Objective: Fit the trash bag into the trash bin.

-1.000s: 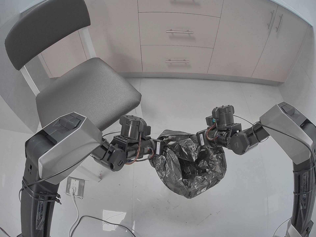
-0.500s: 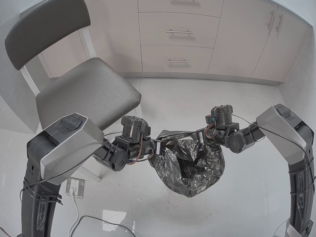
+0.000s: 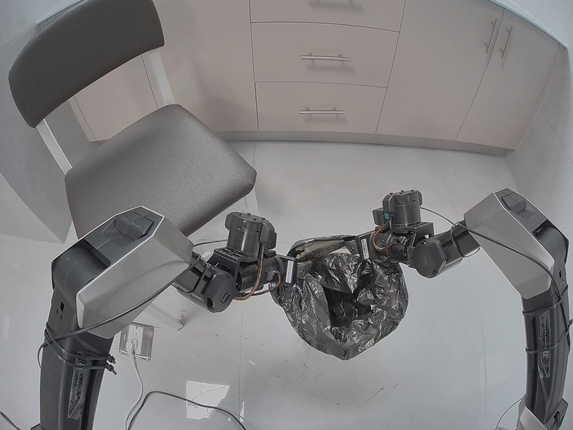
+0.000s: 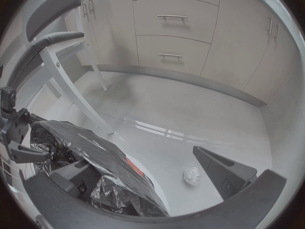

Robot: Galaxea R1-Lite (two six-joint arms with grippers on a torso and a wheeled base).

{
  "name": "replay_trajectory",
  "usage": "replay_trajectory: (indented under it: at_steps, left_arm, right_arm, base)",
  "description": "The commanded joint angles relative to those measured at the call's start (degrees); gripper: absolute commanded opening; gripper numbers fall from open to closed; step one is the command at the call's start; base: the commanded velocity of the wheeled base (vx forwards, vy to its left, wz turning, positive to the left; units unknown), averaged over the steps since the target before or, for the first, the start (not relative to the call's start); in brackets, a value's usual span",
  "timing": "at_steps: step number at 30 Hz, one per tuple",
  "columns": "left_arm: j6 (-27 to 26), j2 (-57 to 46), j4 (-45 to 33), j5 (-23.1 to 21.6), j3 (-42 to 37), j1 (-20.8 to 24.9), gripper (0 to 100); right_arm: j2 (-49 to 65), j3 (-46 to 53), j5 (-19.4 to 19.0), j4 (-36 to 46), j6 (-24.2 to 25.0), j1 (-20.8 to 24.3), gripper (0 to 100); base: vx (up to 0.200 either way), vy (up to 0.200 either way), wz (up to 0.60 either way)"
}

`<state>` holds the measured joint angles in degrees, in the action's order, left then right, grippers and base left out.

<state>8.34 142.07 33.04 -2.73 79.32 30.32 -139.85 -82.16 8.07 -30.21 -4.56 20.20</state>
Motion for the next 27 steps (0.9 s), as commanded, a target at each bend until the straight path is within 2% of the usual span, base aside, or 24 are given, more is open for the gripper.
replay_trajectory:
  at_steps: [1, 5, 9, 11, 17, 27]
  left_arm:
    - [-2.4, 0.6, 0.3, 3.3, 0.3, 0.2, 100]
    - [-5.4, 1.4, 0.8, 8.6, 0.4, 0.2, 100]
    - [-5.4, 1.0, 0.9, 12.7, -0.1, 0.2, 100]
    - [-5.4, -0.1, 1.1, 17.1, -2.2, 0.3, 100]
    - [-5.4, -2.9, 2.4, 17.8, -7.4, 0.2, 100]
    - [-5.6, -1.6, 3.1, 17.8, -8.7, 0.2, 100]
  right_arm:
    - [-0.1, -0.1, 0.0, 0.0, 0.0, 0.0, 100]
    - [-0.2, -0.2, -0.1, -0.1, 0.0, -0.3, 100]
    - [-0.2, 0.0, -0.1, -0.1, 0.1, -0.3, 100]
    - [-0.2, 0.0, -0.1, -0.1, 0.1, -0.4, 100]
    - [-0.2, 0.0, -0.1, -0.2, 0.2, -0.3, 100]
    - [-0.9, 0.0, -0.1, -0.3, 0.2, -0.3, 100]
  base:
    - [0.0, 0.0, 0.0]
    - [0.0, 0.0, 0.0]
    - [0.0, 0.0, 0.0]
    - [0.0, 0.0, 0.0]
    - [0.0, 0.0, 0.0]
    - [0.0, 0.0, 0.0]
